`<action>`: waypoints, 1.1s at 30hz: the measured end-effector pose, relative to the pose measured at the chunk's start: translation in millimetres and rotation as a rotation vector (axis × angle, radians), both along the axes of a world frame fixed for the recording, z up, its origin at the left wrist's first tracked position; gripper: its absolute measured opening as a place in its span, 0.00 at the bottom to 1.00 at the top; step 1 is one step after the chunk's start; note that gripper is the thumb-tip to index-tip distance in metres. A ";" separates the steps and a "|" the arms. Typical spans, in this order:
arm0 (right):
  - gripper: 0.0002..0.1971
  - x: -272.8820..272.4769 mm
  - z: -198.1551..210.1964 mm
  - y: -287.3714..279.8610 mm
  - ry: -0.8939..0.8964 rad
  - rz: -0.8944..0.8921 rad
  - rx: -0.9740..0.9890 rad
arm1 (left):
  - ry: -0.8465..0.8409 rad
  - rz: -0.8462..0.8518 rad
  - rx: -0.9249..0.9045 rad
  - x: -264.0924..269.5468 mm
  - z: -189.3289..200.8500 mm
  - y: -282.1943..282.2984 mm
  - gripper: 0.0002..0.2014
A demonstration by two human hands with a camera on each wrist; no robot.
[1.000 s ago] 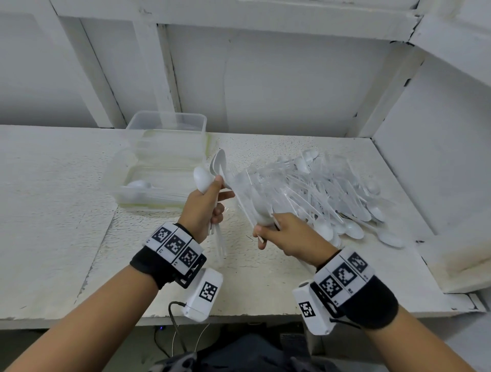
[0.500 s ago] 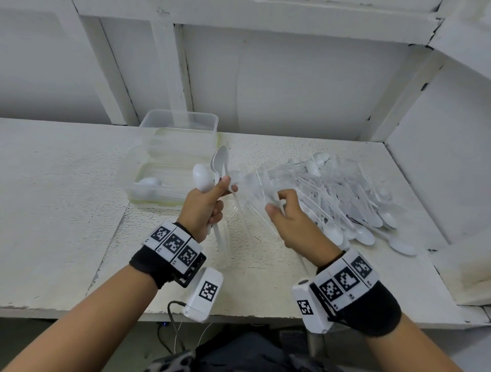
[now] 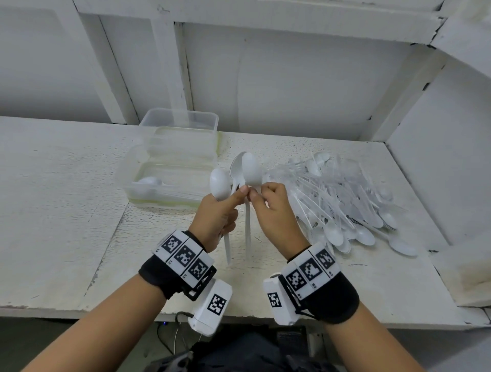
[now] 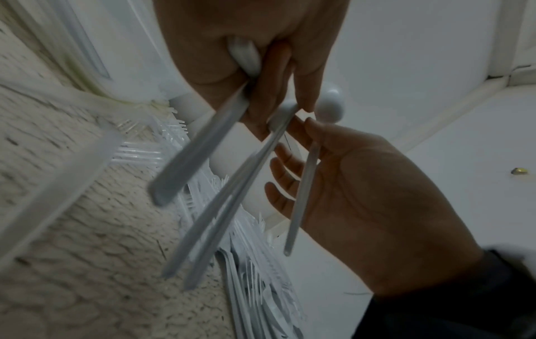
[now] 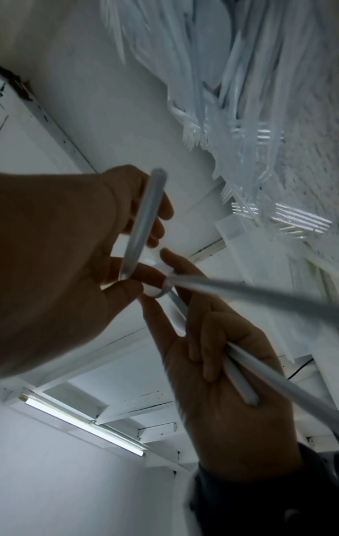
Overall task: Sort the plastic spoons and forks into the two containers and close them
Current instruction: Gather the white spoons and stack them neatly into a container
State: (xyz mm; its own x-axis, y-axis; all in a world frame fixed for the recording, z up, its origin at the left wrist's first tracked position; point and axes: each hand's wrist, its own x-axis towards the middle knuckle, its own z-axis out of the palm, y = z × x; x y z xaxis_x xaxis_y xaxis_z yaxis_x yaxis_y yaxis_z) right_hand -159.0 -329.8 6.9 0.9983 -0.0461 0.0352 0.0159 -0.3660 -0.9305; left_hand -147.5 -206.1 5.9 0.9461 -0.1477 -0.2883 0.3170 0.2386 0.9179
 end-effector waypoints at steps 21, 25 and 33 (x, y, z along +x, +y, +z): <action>0.12 -11.9 -16.0 -7.0 -0.197 -0.047 -0.191 | 0.030 -0.031 -0.057 0.2 3.5 -1.8 0.09; 0.15 -11.1 -11.4 -13.8 -0.296 -0.020 -0.363 | 0.020 -0.049 -0.026 -1.9 4.2 -0.8 0.10; 0.16 -1.9 1.7 -21.2 -0.234 0.013 -0.244 | -0.024 -0.112 0.025 -8.1 11.4 -4.9 0.12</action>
State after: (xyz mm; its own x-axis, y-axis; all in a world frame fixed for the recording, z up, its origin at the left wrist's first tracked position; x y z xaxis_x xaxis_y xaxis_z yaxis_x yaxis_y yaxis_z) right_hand -160.9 -350.9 8.6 0.9622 0.0049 0.2722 0.2253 -0.5757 -0.7860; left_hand -155.6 -211.0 17.3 0.9307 -0.2463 -0.2705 0.3181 0.1795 0.9309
